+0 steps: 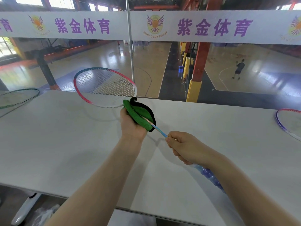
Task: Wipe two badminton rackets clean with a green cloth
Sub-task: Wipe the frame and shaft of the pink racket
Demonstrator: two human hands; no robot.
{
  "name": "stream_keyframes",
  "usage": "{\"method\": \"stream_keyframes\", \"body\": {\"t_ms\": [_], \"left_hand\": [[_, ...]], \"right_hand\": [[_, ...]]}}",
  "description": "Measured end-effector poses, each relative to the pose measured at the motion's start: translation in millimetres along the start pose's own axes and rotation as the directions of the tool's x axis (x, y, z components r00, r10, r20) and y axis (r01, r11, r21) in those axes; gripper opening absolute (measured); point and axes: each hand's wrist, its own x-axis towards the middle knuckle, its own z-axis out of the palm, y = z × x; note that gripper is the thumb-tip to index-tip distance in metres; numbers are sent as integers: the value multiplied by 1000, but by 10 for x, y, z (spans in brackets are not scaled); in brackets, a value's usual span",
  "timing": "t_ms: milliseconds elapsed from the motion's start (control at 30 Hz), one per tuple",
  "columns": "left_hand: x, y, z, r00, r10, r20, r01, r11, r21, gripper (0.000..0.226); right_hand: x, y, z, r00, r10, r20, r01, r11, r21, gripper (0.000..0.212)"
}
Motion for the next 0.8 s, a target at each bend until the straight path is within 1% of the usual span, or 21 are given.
{"method": "stream_keyframes", "body": {"t_ms": [133,233,300,433,500,567,700,800], "left_hand": [[-8,26,-6,998,45,-49,-42,997,63,23],[-6,43,15,991,74,-110,-60,990,125,26],[-20,43,30,986,85,-146,-61,986,157,29],[-36,16,-18,981,78,-176,-52,988,148,25],[-43,-6,-46,984,72,-165,-53,992,117,22],[-40,-28,-71,984,73,-162,-53,991,123,22],[-67,-84,-24,981,41,-189,-13,989,146,33],[-44,-108,16,986,-6,-169,19,997,73,53]], "right_hand": [[-4,-20,2,1000,9,6,-9,1000,-1,28],[6,-8,15,1000,16,-4,-16,1000,-22,28],[16,14,28,1000,15,-19,-16,997,-70,29],[25,34,49,999,-20,-34,14,986,-168,30],[23,36,44,999,-28,-38,21,984,-176,30],[26,40,41,999,-34,-41,25,982,-188,30],[56,39,60,992,-107,-70,78,939,-335,32],[55,46,81,986,-145,-84,105,924,-367,32]]}}
